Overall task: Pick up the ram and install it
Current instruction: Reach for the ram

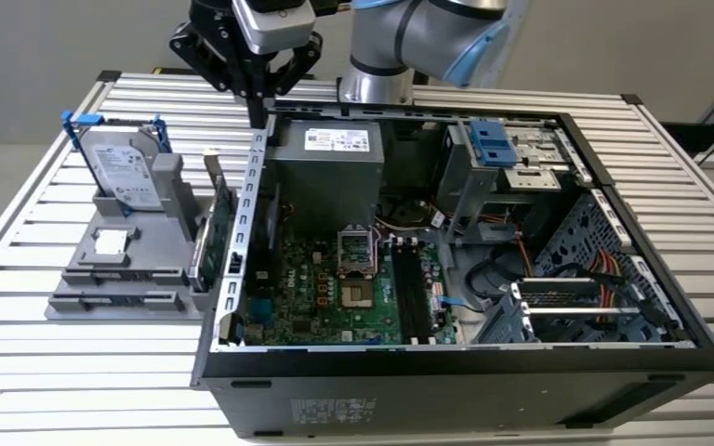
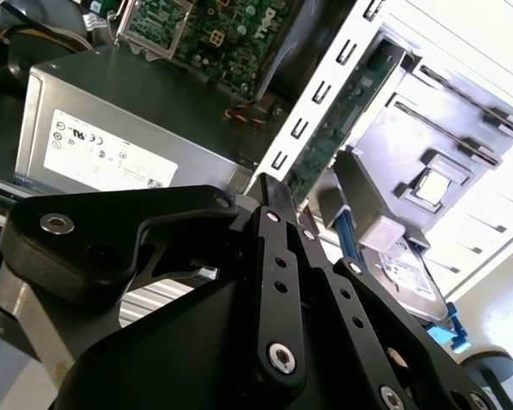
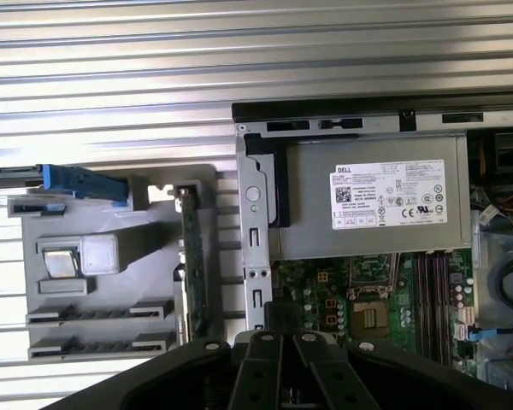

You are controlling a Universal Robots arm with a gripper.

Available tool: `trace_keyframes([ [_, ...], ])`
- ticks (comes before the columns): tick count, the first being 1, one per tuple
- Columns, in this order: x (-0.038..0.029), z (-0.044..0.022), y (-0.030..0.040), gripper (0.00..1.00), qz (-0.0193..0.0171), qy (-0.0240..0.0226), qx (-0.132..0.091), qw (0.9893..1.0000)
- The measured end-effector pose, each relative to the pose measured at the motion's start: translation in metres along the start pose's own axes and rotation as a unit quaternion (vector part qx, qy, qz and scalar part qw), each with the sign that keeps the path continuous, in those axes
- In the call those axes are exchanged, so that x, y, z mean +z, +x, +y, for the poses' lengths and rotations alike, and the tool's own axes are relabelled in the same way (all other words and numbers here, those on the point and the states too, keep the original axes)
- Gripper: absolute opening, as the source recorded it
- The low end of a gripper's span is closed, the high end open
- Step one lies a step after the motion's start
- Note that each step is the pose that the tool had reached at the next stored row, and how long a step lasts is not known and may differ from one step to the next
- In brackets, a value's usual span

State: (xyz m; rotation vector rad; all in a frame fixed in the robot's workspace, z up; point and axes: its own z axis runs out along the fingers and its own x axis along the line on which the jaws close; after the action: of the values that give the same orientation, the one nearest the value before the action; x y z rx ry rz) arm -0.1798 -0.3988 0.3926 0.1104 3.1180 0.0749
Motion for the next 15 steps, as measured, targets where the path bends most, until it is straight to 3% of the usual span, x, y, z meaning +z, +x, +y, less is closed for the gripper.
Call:
trace_keyframes([
  [15, -0.0002, -0.0008, 0.0109, 0.00, 0.0000, 0.0000, 0.000, 1.0000],
])
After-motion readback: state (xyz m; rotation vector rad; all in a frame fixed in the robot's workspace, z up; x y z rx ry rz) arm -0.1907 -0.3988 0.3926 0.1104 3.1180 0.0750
